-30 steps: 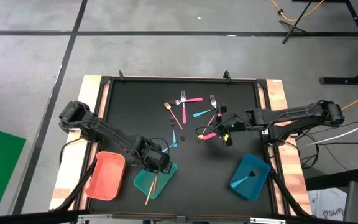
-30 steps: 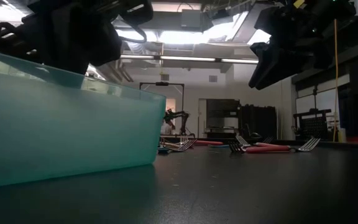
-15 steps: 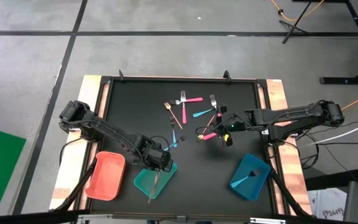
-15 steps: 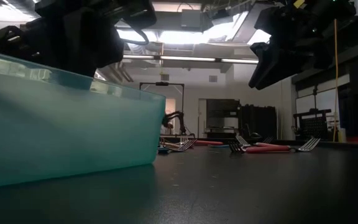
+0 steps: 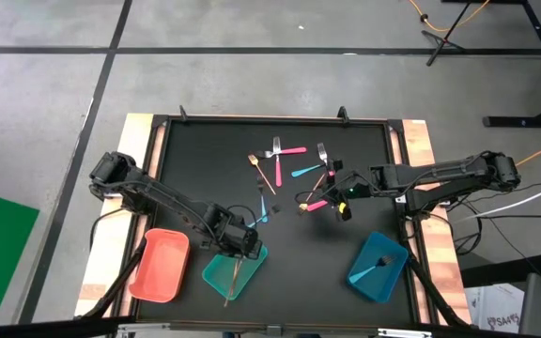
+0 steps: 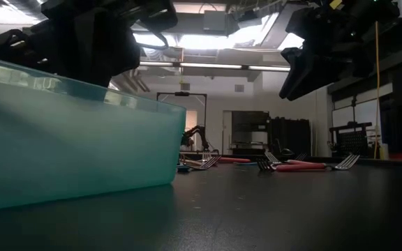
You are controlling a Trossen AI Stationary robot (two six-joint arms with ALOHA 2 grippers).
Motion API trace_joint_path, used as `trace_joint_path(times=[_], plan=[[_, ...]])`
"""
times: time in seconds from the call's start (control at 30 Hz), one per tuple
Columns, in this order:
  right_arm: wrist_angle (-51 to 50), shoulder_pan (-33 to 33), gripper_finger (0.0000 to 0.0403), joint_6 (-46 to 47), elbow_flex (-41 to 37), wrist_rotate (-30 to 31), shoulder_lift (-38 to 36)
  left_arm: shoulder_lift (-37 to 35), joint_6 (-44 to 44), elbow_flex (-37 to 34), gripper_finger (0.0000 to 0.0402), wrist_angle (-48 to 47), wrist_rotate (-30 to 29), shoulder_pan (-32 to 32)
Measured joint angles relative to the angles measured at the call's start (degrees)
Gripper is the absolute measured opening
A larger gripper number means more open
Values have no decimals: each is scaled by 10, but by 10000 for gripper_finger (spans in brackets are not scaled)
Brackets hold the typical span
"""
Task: Sort silverware by color (type)
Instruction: Put the blue fork into the blue bin
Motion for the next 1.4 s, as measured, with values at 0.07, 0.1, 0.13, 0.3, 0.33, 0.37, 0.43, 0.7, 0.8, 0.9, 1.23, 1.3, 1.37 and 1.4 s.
trace_joint_path(times=[0.07, 0.1, 0.13, 0.3, 0.33, 0.37, 0.43, 0.7, 0.8, 0.9, 1.23, 1.3, 1.37, 1.4], plan=[[0, 0, 113, 0, 0, 0, 0, 0, 0, 0, 53, 9, 0, 0], [0, 0, 113, 0, 0, 0, 0, 0, 0, 0, 53, 13, 0, 0], [0, 0, 113, 0, 0, 0, 0, 0, 0, 0, 53, 17, 0, 0], [0, 0, 113, 0, 0, 0, 0, 0, 0, 0, 53, 35, 1, 0], [0, 0, 113, 0, 0, 0, 0, 0, 0, 0, 53, 40, 2, 0], [0, 0, 113, 0, 0, 0, 0, 0, 0, 0, 53, 45, 3, 0], [0, 0, 113, 0, 0, 0, 0, 0, 0, 0, 53, 64, 3, 0], [0, 0, 113, 0, 0, 0, 0, -1, 0, 0, 53, 153, 1, 0], [0, 0, 113, 0, 0, 0, 0, -1, 0, 0, 53, 193, -6, 2], [0, 0, 113, 0, 0, 0, 0, -1, 18, 0, 53, 242, -18, 7], [0, 0, 113, 0, 0, 0, 0, -2, 172, 0, 53, 388, -83, 62], [0, 0, 113, 0, 0, 0, 0, -2, 221, 0, 53, 385, -84, 79], [0, 0, 113, 0, 0, 0, 0, -2, 278, 0, 53, 375, -84, 97], [0, 0, 113, 0, 0, 0, 0, -2, 308, 0, 53, 368, -84, 106]])
